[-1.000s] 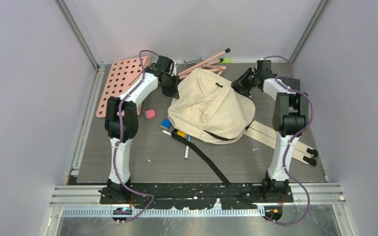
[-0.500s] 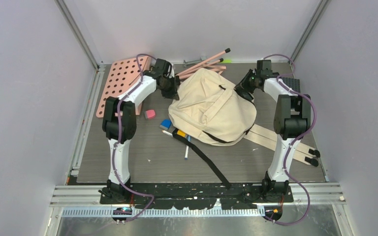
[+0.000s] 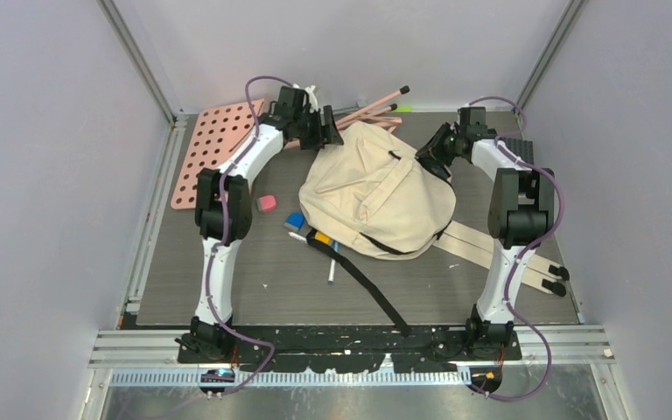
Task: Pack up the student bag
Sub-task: Zip the student bag at the center of the board.
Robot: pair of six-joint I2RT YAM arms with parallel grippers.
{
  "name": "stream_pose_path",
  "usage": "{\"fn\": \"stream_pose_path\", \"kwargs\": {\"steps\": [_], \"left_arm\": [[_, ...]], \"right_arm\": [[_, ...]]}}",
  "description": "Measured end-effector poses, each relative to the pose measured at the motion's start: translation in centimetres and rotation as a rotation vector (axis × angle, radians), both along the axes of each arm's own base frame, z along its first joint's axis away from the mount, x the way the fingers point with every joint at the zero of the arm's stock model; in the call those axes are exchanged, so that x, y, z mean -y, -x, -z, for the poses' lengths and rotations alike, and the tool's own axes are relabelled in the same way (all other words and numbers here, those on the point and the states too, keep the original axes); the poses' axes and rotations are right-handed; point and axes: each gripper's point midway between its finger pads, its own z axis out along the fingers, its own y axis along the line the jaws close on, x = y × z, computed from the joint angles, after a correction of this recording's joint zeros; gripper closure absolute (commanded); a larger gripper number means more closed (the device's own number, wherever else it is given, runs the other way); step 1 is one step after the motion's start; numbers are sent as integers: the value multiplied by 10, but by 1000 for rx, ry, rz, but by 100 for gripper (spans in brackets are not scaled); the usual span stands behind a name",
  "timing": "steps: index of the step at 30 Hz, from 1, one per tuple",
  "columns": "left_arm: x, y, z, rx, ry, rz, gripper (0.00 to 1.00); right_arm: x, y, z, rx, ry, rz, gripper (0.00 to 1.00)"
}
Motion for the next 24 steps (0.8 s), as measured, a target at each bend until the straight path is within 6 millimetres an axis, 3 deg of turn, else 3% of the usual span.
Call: {"fn": "stream_pose_path", "kwargs": {"steps": [3,7,11,18,24], "left_arm": [[3,-8,10,-1,-5,2,34],[2,-9,25,-23,-20,3,66],[1,-9,29,-34,-22,-5,85],[3,-7,31,-39,-20,-3,100],[3,-7,32,-43,-18,-5,100]], "right_arm": [[-1,1,0,2,-3,-8,65],[-3,1,-1,2,-13,-20,60],[-5,2,-2,3,-22,-28,57],[-6,5,0,-3,-28,-31,67],[-7,9,6,-21,-32,-26,79]]}}
